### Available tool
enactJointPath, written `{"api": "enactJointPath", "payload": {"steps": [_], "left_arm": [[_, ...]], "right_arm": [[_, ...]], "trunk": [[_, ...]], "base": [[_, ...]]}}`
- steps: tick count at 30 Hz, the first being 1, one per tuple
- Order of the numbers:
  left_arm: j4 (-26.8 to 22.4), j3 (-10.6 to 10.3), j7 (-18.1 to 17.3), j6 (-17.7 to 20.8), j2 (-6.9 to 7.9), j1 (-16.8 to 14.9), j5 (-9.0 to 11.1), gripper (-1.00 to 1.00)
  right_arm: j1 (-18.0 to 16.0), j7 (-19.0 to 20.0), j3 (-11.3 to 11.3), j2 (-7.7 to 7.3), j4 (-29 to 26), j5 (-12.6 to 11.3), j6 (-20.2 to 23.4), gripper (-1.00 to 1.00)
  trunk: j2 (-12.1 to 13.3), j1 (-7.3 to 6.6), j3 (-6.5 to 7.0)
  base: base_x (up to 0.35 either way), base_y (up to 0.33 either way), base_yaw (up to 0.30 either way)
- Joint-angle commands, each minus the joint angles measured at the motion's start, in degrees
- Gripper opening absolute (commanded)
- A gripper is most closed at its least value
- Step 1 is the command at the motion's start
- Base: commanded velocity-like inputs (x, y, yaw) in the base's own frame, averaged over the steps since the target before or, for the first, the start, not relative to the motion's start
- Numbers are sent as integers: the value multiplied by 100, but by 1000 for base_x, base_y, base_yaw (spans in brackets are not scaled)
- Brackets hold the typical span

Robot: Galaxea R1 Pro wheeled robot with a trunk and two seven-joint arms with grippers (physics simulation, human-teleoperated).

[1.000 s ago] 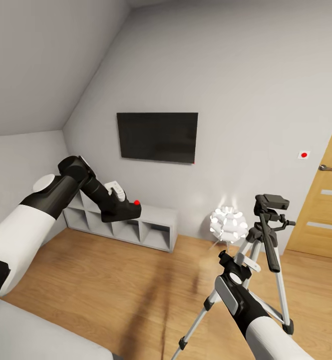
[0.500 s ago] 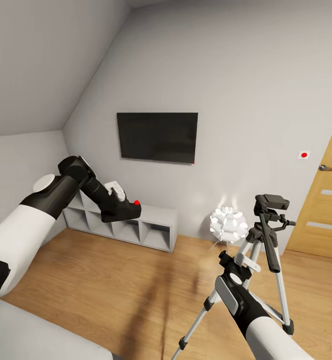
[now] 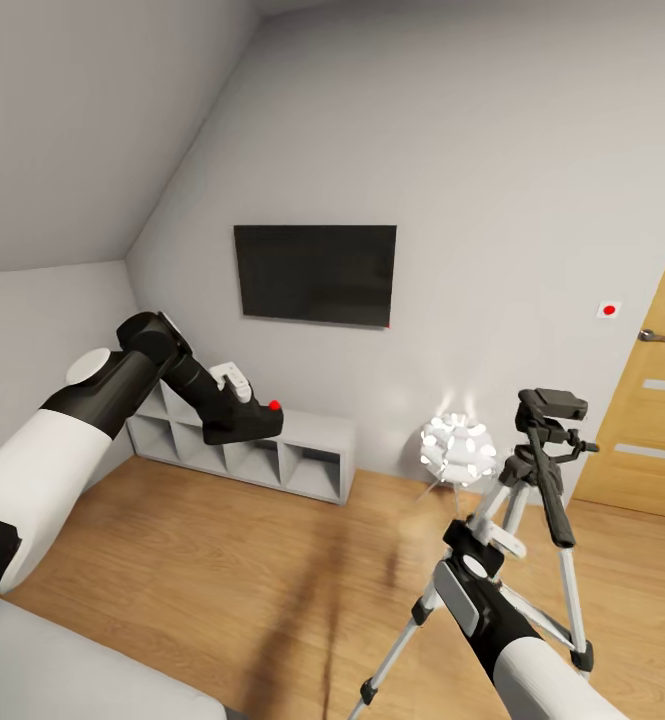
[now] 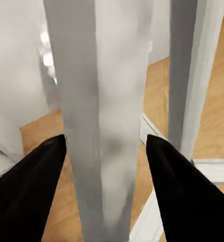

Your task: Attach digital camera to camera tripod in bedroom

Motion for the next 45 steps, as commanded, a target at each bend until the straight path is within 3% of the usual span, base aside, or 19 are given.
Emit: {"api": "enactJointPath", "payload": {"steps": [1,22,30,45], "left_arm": [[-8,-11,-53,58,1,-3,-50,-100],[1,-11,-58,54,-20,-3,-50,-100],[62,-11,-62,54,-105,-3,-50,-100],[89,-11,-54,54,-115,-3,-50,-100]], "right_arm": [[-2,-26,37,-4,5,-93,-36,-100],[-2,-7,102,-9,-14,-59,-44,-100],[-2,-21,117,-10,-237,-42,-18,-100],[-2,-48,129,-10,-614,-34,21,-100]], "trunk": [[-4,3,-3],[-4,3,-3],[-4,3,-3],[-4,3,-3]], "base": [[0,0,0],[0,0,0],[0,0,0],[0,0,0]]}}
